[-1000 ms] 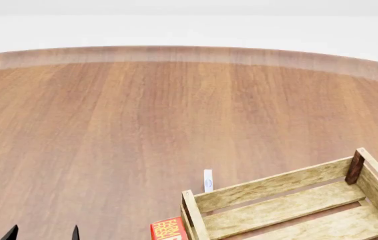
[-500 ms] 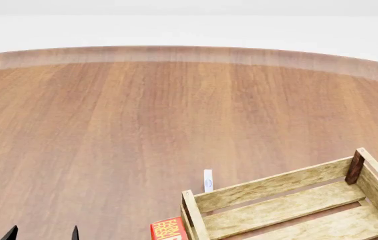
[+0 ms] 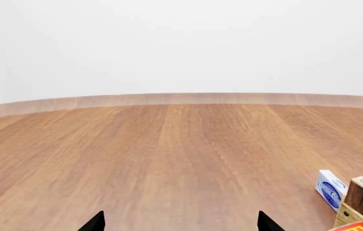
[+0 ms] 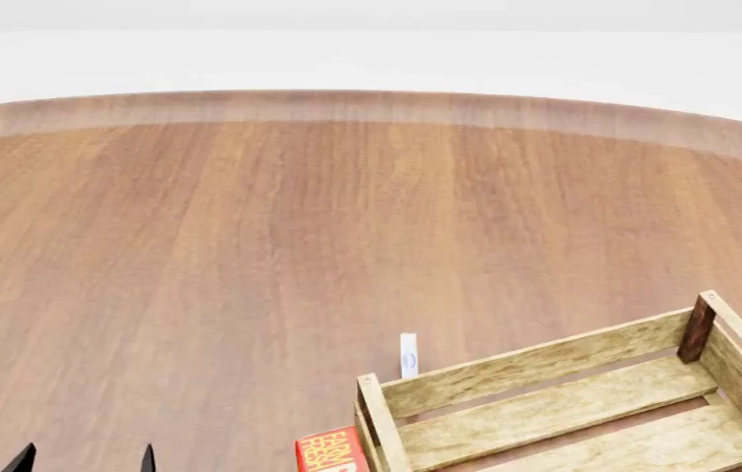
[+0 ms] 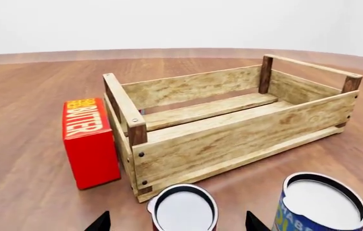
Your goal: Pick up the tomato sauce, and put it in the wooden tray.
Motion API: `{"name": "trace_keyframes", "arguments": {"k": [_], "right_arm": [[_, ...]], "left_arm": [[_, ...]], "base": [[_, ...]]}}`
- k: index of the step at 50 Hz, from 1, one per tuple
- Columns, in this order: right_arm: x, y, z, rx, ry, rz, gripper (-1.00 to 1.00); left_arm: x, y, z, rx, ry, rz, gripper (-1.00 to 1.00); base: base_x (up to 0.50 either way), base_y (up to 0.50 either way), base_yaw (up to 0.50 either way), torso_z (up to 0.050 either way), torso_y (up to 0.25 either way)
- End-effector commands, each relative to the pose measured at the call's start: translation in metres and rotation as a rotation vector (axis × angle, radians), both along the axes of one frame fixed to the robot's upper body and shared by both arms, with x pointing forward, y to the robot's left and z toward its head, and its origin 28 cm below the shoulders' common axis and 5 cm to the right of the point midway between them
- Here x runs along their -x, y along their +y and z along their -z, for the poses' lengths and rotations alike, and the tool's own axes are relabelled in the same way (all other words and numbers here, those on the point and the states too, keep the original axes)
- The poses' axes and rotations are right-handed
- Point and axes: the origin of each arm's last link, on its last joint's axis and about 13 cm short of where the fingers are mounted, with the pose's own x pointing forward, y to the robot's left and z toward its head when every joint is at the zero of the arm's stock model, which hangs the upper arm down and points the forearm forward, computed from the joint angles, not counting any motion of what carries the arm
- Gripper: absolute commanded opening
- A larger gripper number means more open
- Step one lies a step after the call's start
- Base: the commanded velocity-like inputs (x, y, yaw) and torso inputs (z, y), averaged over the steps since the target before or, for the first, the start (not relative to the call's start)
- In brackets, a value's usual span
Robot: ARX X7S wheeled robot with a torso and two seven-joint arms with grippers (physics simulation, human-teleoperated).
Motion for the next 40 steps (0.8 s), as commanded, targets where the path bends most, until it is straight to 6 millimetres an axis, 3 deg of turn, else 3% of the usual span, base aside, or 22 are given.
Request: {"name": "trace_keyframes", "arguments": {"k": [1,40], "right_arm": [[-0.004,0.0,0.006,-0.001,0.035,-0.001,1.0],[-0.021,-0.002,0.023,0.015,0.1,0.016,1.0]], "left_arm": [[0.0,0.0,0.0,0.001,0.0,0.0,1.0],[0.0,-0.001,-0.001,-0.003,0.0,-0.001,1.0]], "base": [[0.0,0.0,0.0,0.0,0.0],[0.0,0.0,0.0,0.0,0.0]]}}
